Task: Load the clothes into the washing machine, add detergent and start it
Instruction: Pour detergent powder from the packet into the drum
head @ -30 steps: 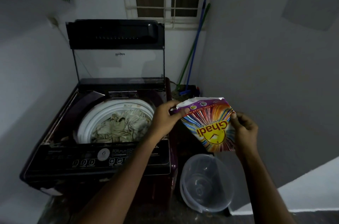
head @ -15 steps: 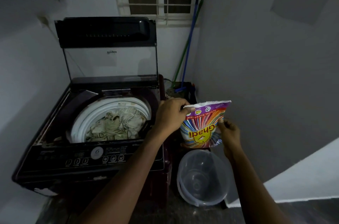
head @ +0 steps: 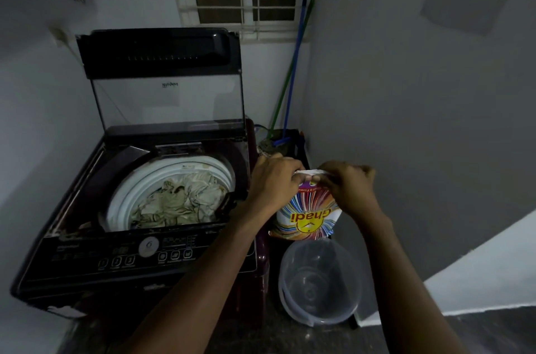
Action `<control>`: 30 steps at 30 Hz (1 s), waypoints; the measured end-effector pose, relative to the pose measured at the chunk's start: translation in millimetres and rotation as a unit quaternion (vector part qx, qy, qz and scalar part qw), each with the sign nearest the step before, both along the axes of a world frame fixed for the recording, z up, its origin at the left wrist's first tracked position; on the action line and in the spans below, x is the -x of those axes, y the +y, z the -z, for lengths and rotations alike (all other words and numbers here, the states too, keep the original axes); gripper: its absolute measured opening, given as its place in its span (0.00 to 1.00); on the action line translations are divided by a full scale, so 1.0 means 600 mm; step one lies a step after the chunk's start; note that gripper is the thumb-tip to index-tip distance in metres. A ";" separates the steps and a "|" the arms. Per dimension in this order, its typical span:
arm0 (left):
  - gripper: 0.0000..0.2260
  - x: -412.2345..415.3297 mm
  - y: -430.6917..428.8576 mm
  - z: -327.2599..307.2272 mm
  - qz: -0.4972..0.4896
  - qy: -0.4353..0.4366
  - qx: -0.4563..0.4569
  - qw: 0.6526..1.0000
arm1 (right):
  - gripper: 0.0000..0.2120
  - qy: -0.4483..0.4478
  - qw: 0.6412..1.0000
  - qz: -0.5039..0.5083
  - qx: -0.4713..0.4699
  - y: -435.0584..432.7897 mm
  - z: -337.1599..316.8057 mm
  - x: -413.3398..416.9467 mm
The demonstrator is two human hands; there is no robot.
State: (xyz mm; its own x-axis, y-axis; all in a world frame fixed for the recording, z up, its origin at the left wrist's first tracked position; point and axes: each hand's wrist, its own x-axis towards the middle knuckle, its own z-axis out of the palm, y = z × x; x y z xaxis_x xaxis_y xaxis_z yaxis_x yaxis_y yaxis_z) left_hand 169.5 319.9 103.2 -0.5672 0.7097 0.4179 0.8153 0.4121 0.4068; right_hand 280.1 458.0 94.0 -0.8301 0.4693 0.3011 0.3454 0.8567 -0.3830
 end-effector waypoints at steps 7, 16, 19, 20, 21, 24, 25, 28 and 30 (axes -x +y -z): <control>0.10 0.036 -0.051 0.024 0.073 -0.306 -0.113 0.943 | 0.06 0.063 0.997 -0.011 -0.048 -0.030 -0.009 0.006; 0.06 0.054 -0.089 0.047 0.085 -0.367 -0.154 0.914 | 0.06 0.073 0.997 0.019 -0.031 -0.051 -0.017 -0.008; 0.05 0.036 -0.093 0.038 0.088 -0.364 -0.188 0.908 | 0.05 0.086 0.996 0.024 -0.021 -0.057 -0.024 -0.015; 0.04 0.029 -0.094 0.036 0.080 -0.362 -0.199 0.907 | 0.05 0.094 0.995 0.021 -0.020 -0.060 -0.029 -0.018; 0.05 0.020 -0.094 0.034 0.068 -0.358 -0.210 0.907 | 0.04 0.100 0.995 0.015 -0.020 -0.062 -0.035 -0.021; 0.08 -0.010 -0.096 0.023 0.038 -0.345 -0.241 0.906 | 0.03 0.124 0.992 -0.004 -0.025 -0.066 -0.052 -0.041; 0.08 -0.021 -0.096 0.017 0.033 -0.339 -0.249 0.907 | 0.03 0.136 0.990 -0.010 -0.026 -0.065 -0.057 -0.050; 0.05 -0.061 -0.102 -0.002 0.051 -0.330 -0.265 0.905 | 0.03 0.159 0.986 -0.028 -0.034 -0.061 -0.068 -0.081; 0.07 -0.084 -0.105 -0.009 0.055 -0.324 -0.257 0.909 | 0.03 0.167 0.985 -0.034 -0.033 -0.060 -0.073 -0.094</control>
